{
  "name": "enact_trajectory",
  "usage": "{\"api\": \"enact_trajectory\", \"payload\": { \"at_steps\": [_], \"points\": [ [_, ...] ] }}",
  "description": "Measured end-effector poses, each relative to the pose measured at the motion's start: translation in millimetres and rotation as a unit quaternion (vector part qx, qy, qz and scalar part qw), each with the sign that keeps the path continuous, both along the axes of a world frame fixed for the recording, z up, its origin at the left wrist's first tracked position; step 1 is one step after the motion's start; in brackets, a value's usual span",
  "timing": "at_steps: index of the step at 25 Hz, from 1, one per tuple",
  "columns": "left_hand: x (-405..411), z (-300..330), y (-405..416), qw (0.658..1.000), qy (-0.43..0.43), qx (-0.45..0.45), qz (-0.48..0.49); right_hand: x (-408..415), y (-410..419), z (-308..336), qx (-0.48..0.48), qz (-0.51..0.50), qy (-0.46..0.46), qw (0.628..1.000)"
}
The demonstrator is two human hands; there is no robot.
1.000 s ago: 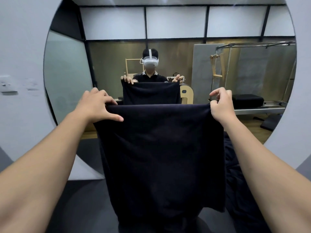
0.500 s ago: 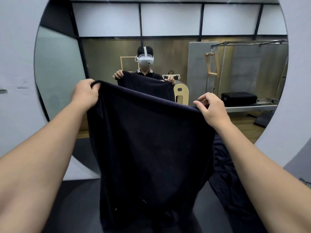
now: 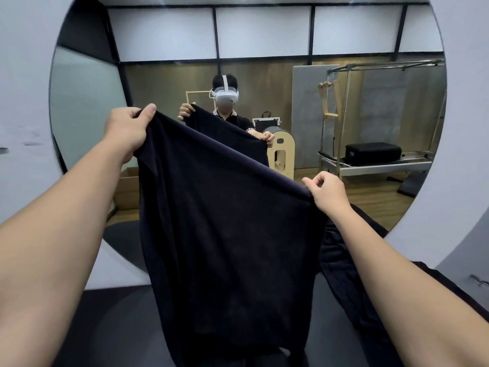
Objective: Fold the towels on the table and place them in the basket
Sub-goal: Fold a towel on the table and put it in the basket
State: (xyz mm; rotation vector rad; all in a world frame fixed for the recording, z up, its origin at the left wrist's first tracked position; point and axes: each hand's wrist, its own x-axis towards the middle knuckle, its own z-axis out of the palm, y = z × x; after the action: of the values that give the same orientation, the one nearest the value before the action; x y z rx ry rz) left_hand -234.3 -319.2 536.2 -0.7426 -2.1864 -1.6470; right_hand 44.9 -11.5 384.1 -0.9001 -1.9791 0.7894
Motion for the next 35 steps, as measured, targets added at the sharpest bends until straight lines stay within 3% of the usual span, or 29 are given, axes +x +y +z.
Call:
{"api": "enact_trajectory", "payload": {
  "at_steps": [4, 7, 12, 14, 16, 19, 22, 24, 26, 29, 30, 35],
  "points": [
    [15, 10, 13, 0.999, -0.003, 0.033, -0.009, -8, -8, -20, -0.122, 0.043, 0.014, 0.991],
    [23, 15, 23, 1.0, 0.013, 0.021, -0.018, -12, -11, -40, -0.141, 0.047, 0.004, 0.989],
    [32, 20, 34, 0.999, 0.042, 0.011, -0.025, -6, -22, -65, -0.116, 0.028, -0.057, 0.991],
    [34, 22, 35, 0.998, 0.058, 0.003, -0.011, 3, -27, -70, -0.083, 0.02, -0.037, 0.996],
    [31, 25, 32, 0.997, 0.073, -0.005, 0.007, 15, -28, -74, -0.002, 0.027, -0.032, 0.999],
    [24, 28, 27, 0.997, 0.073, -0.013, 0.021, 24, -23, -78, 0.117, 0.045, -0.121, 0.985],
    [25, 26, 28, 0.996, 0.074, -0.02, 0.035, 16, -21, -75, 0.182, -0.019, -0.206, 0.961],
    [25, 23, 27, 0.997, 0.064, -0.025, 0.042, 12, -21, -73, 0.214, -0.056, -0.197, 0.955],
    [24, 20, 24, 0.998, 0.045, -0.021, 0.044, 13, -21, -78, 0.194, -0.043, -0.146, 0.969],
    [26, 19, 24, 0.997, 0.044, -0.021, 0.056, 18, -27, -84, 0.011, 0.01, -0.052, 0.999],
    [27, 18, 25, 0.997, 0.045, -0.021, 0.061, 19, -29, -87, -0.008, 0.009, -0.048, 0.999],
    [19, 18, 19, 0.992, 0.016, -0.038, 0.118, 28, -26, -89, 0.091, 0.019, -0.134, 0.987]
  ]
}}
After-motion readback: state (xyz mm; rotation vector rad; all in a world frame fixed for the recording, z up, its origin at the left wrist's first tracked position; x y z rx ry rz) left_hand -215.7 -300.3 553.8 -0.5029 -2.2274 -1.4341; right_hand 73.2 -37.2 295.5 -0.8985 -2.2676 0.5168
